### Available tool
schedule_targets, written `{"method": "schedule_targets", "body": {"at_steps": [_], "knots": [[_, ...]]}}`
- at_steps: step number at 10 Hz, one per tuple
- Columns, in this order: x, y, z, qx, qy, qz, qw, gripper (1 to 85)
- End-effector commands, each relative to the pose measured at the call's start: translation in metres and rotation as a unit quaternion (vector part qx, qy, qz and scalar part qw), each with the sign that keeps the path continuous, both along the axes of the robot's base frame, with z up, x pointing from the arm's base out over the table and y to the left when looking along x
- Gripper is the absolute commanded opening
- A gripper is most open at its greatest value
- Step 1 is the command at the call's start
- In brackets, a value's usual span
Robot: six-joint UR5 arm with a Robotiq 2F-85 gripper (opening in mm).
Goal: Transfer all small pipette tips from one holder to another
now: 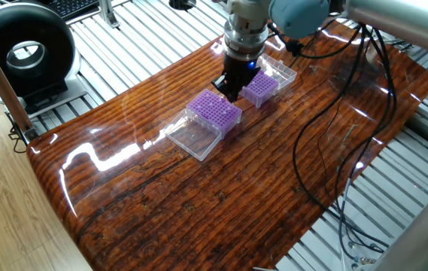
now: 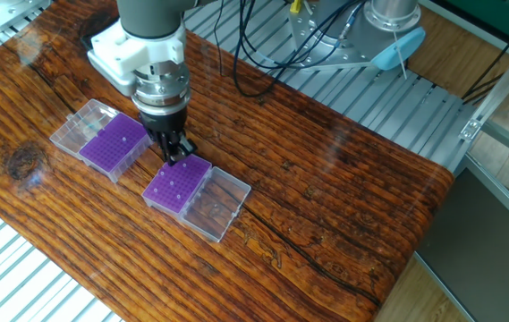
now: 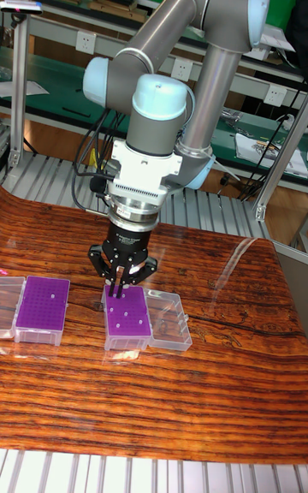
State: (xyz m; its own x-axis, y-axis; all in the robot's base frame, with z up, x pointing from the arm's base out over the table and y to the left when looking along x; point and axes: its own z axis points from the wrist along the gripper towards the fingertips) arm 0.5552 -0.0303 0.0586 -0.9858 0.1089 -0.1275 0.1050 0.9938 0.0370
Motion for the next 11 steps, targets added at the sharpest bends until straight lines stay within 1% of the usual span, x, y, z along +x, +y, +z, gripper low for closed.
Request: {"method": "schedule_targets", "body": {"at_steps": [1, 3, 7, 11], "knots": [[0.0017, 0.0013, -0.0025, 0.005, -0.004, 0.000, 1.0000, 18.3], [0.0031, -0.0015, -0.0054, 0.005, -0.007, 0.004, 1.0000, 17.7], [-0.0004, 0.0017, -0.0062, 0.008, -0.005, 0.007, 0.9999, 19.7], [-0.0050, 0.0003, -0.0074, 0.008, -0.005, 0.011, 0.9999, 20.0]]}}
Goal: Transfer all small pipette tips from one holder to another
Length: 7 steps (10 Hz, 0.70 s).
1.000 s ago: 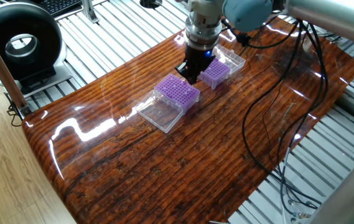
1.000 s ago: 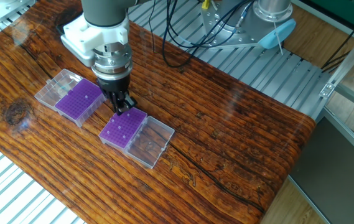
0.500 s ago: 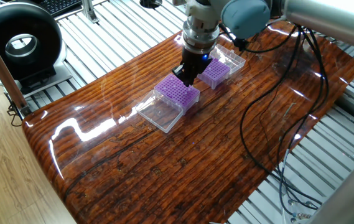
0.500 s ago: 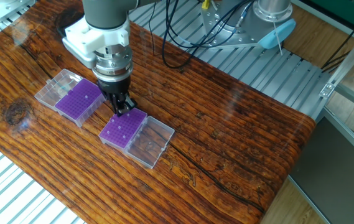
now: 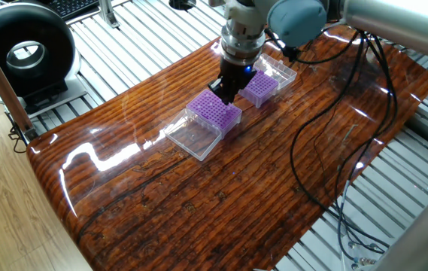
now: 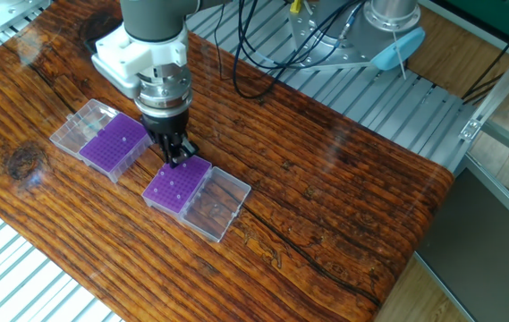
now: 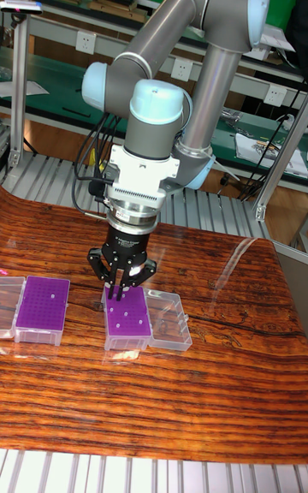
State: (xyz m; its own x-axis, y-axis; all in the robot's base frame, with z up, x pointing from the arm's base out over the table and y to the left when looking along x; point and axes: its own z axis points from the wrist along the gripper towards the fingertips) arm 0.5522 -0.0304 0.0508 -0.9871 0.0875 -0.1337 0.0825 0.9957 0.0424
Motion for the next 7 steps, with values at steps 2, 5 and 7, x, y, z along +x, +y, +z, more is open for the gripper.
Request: {"method": "schedule_targets", "body": {"at_steps": [2, 5, 7], "knots": [[-0.0045, -0.0013, -0.0006, 0.007, -0.003, 0.001, 1.0000, 20.7], [-0.0073, 0.0005, 0.0007, 0.010, -0.005, 0.000, 0.9999, 20.7], [-0.0089, 0.0004, 0.0016, 0.010, -0.005, 0.000, 0.9999, 20.7]]}}
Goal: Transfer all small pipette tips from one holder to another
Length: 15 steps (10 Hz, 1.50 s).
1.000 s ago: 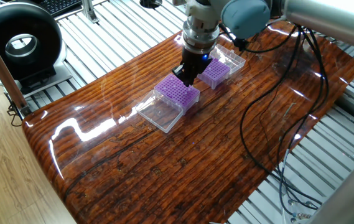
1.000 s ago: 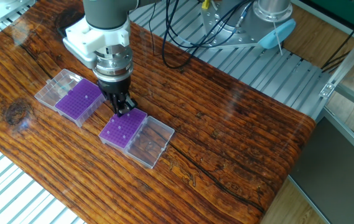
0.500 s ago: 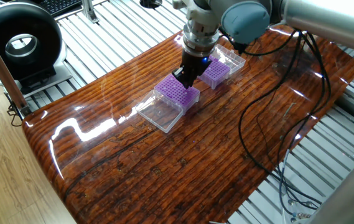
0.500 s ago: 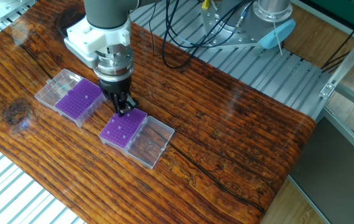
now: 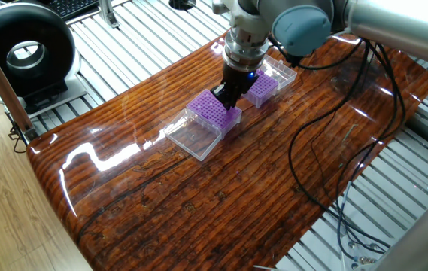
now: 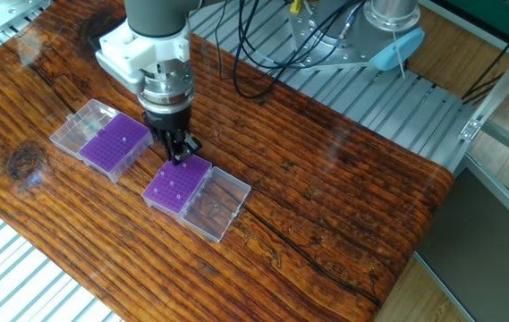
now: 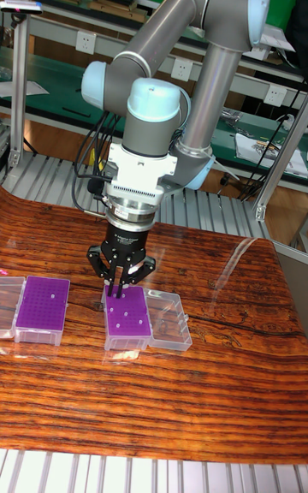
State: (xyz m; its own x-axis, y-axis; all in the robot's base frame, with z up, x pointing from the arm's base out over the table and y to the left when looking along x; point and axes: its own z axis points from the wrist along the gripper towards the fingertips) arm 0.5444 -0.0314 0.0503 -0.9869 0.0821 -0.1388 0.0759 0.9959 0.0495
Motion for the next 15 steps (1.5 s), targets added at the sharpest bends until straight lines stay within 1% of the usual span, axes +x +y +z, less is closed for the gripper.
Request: {"method": "schedule_targets", "body": {"at_steps": [1, 5, 15], "knots": [[-0.0012, 0.0016, 0.0012, 0.006, -0.005, -0.003, 1.0000, 20.7], [0.0030, 0.0035, 0.0011, 0.012, -0.016, 0.002, 0.9998, 21.7], [0.0045, 0.0010, -0.0026, 0.014, -0.020, 0.006, 0.9997, 21.7]]}}
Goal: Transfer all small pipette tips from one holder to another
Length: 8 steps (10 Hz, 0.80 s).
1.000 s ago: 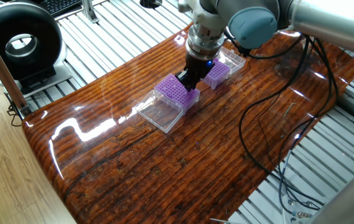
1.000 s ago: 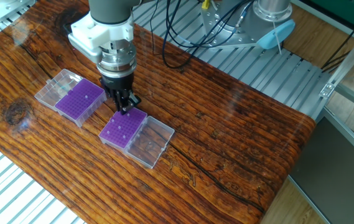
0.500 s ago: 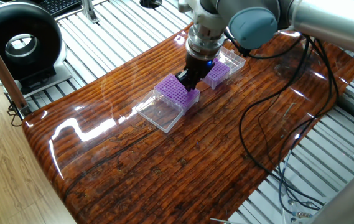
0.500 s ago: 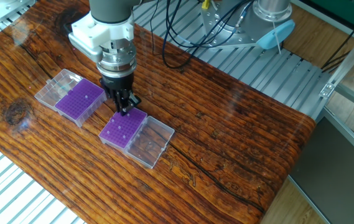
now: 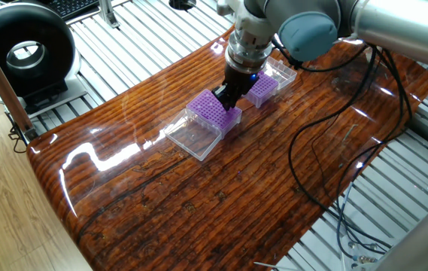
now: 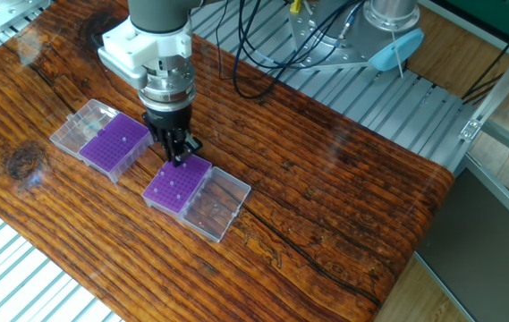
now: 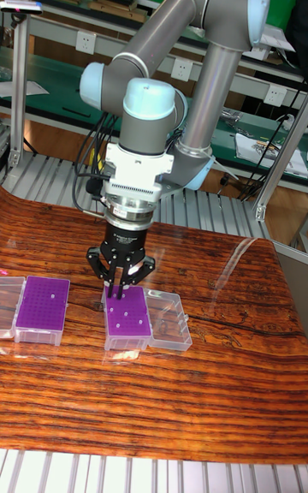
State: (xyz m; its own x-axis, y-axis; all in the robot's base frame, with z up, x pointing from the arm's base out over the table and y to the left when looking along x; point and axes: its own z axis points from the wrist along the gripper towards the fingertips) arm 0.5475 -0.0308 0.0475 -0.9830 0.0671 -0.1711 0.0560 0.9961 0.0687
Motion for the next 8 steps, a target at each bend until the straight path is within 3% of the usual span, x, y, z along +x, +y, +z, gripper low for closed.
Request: {"method": "schedule_targets", "body": {"at_steps": [1, 8], "knots": [[0.0015, 0.0006, -0.0001, 0.005, -0.004, -0.003, 1.0000, 21.7], [0.0010, 0.0019, -0.0033, 0.005, -0.008, -0.004, 0.9999, 21.7]]}}
